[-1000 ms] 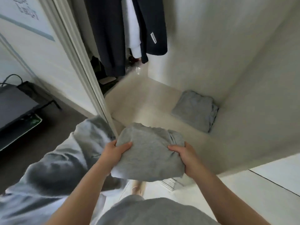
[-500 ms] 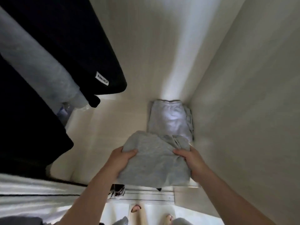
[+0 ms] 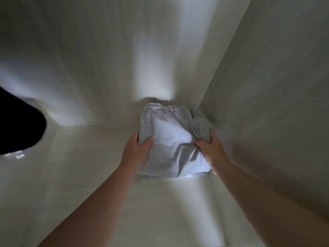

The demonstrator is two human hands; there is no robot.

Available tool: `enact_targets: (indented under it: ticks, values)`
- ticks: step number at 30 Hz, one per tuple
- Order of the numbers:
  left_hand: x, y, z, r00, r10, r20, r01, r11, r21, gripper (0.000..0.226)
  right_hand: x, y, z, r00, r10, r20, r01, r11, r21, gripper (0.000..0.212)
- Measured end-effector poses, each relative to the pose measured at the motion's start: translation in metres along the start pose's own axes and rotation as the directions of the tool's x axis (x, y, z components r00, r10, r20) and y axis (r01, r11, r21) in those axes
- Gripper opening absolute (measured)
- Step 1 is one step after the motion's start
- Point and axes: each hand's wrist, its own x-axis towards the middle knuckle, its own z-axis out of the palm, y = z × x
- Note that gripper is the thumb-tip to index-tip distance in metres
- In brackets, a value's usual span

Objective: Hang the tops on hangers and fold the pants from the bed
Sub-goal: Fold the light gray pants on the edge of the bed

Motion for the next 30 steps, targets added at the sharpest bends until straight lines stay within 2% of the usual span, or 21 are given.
enact_targets:
  ticks: [2,3,5,6,7,9,10,11,13,15,19,21,27,30]
  values:
    - [0.010,-0.024,0.017,0.994,-0.096,0.061,0.090,0.991,0.097,0.041,0.017,0.029,0.005,0.998,0.025,-0.066,-0.039,0.977,-0.212,0.065]
    - [0.009,-0.037,0.026,0.983,-0.158,0.090,0.144,0.978,0.150,0.044,0.020,0.042,0.007,0.992,0.094,-0.087,-0.117,0.942,-0.316,0.071]
    - [-0.002,-0.058,0.037,0.971,-0.236,0.023,0.220,0.933,0.284,0.054,0.014,0.067,0.017,0.977,0.179,-0.113,-0.212,0.816,-0.537,0.078]
    - [-0.011,-0.065,0.042,0.979,-0.195,-0.066,0.205,0.903,0.377,0.060,0.005,0.079,0.022,0.985,0.123,-0.121,-0.172,0.756,-0.632,0.081]
    - [-0.020,-0.069,0.046,0.986,-0.085,-0.142,0.143,0.870,0.472,0.065,-0.005,0.090,0.027,0.994,0.012,-0.107,-0.084,0.708,-0.701,0.085]
    - [-0.033,-0.078,0.054,0.969,0.189,-0.162,-0.055,0.798,0.601,0.067,-0.024,0.107,0.036,0.980,-0.197,-0.006,0.117,0.608,-0.785,0.084]
    - [-0.037,-0.082,0.057,0.956,0.271,-0.116,-0.134,0.751,0.647,0.066,-0.030,0.115,0.039,0.972,-0.230,0.054,0.177,0.558,-0.811,0.080]
    - [-0.037,-0.087,0.059,0.957,0.285,-0.047,-0.176,0.704,0.688,0.063,-0.034,0.123,0.041,0.973,-0.207,0.106,0.200,0.511,-0.836,0.075]
    - [-0.036,-0.101,0.062,0.977,0.203,0.069,-0.186,0.643,0.743,0.058,-0.036,0.138,0.043,0.980,-0.111,0.163,0.195,0.422,-0.885,0.068]
    - [-0.028,-0.112,0.064,0.980,0.170,0.105,-0.189,0.619,0.762,0.056,-0.029,0.149,0.043,0.980,-0.055,0.190,0.197,0.349,-0.916,0.066]
    - [-0.008,-0.111,0.063,0.976,0.192,0.100,-0.198,0.610,0.767,0.065,-0.006,0.153,0.049,0.978,0.001,0.210,0.197,0.341,-0.919,0.066]
    - [-0.004,-0.112,0.063,0.977,0.190,0.096,-0.193,0.601,0.775,0.061,-0.002,0.152,0.052,0.979,0.022,0.201,0.182,0.334,-0.925,0.066]
    - [-0.024,-0.118,0.063,0.991,0.010,0.137,-0.120,0.553,0.825,0.065,-0.025,0.155,0.045,0.984,0.022,0.175,0.160,0.316,-0.935,0.068]
    - [-0.059,-0.111,0.056,0.988,-0.066,0.141,-0.077,0.576,0.814,0.064,-0.053,0.149,0.036,0.975,0.094,0.203,0.168,0.292,-0.942,0.070]
